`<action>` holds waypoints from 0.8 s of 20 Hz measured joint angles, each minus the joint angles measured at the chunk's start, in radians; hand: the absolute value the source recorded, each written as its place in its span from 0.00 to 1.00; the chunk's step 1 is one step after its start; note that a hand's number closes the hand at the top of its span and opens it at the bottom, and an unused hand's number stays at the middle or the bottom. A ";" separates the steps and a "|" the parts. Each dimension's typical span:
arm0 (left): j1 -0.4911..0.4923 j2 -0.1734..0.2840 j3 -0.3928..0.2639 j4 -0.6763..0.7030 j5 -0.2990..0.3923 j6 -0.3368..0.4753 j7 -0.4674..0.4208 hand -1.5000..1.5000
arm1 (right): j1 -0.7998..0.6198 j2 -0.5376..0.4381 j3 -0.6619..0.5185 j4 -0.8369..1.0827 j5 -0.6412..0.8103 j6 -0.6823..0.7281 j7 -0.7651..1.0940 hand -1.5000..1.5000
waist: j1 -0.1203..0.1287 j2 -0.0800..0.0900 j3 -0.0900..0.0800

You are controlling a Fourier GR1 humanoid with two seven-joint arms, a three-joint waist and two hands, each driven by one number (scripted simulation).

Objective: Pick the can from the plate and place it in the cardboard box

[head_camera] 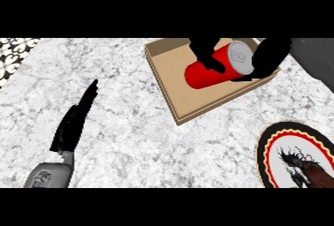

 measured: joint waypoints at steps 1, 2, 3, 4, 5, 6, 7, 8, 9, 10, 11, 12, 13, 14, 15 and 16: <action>0.005 -0.001 0.001 -0.003 -0.001 0.004 0.003 0.50 | -0.014 0.012 0.025 0.016 0.004 -0.003 -0.003 1.00 | -0.005 -0.002 0.000; 0.013 0.000 0.005 0.001 0.000 0.005 -0.002 0.50 | -0.026 0.026 0.052 0.029 0.012 -0.009 -0.007 1.00 | -0.011 -0.003 0.000; 0.015 0.000 0.012 0.006 0.003 0.008 -0.007 0.50 | -0.036 0.043 0.078 0.043 0.018 -0.015 -0.012 1.00 | -0.018 -0.004 0.000; 0.021 0.004 0.018 0.004 0.006 0.007 -0.006 0.50 | -0.043 0.056 0.103 0.056 0.027 -0.026 -0.022 1.00 | -0.026 -0.006 0.001; 0.018 0.006 0.022 0.003 0.007 0.008 -0.001 0.50 | -0.054 0.075 0.128 0.076 0.037 -0.035 -0.027 1.00 | -0.031 -0.007 0.001; 0.019 0.004 0.024 0.000 0.009 0.009 0.002 0.50 | -0.063 0.090 0.154 0.095 0.048 -0.045 -0.037 1.00 | -0.035 -0.007 0.001; 0.026 0.002 0.022 -0.001 0.008 0.010 0.001 0.50 | -0.068 0.103 0.179 0.118 0.062 -0.059 -0.049 1.00 | -0.039 -0.007 0.002; 0.027 0.003 0.026 0.006 0.007 0.013 -0.004 0.50 | -0.075 0.125 0.206 0.138 0.078 -0.073 -0.055 1.00 | -0.044 -0.008 0.002; 0.030 0.004 0.029 0.007 0.007 0.014 -0.004 0.50 | -0.084 0.145 0.228 0.161 0.093 -0.086 -0.065 1.00 | -0.050 -0.009 0.002; 0.034 0.006 0.032 0.003 0.009 0.014 -0.003 0.50 | -0.084 0.166 0.253 0.186 0.111 -0.104 -0.073 1.00 | -0.055 -0.011 0.002; 0.037 0.009 0.040 0.006 0.014 0.013 -0.005 0.50 | -0.084 0.184 0.273 0.215 0.121 -0.113 -0.080 0.00 | -0.061 -0.012 0.002; 0.042 0.017 0.049 0.005 0.022 0.006 -0.008 0.50 | -0.078 0.206 0.296 0.243 0.133 -0.123 -0.081 0.00 | -0.065 -0.013 0.002; 0.047 0.014 0.049 0.008 0.021 0.009 -0.012 0.50 | -0.077 0.227 0.315 0.275 0.145 -0.134 -0.088 0.00 | -0.070 -0.014 0.003; 0.051 0.011 0.048 0.007 0.014 0.017 -0.015 0.50 | -0.083 0.245 0.328 0.310 0.153 -0.140 -0.096 0.00 | -0.074 -0.014 0.003; 0.049 0.010 0.052 0.017 0.015 0.019 -0.020 0.50 | -0.085 0.258 0.338 0.341 0.160 -0.152 -0.113 0.00 | -0.080 -0.015 0.003; 0.049 0.010 0.056 0.018 0.015 0.022 -0.023 0.50 | -0.088 0.277 0.348 0.373 0.165 -0.163 -0.125 0.00 | -0.082 -0.015 0.003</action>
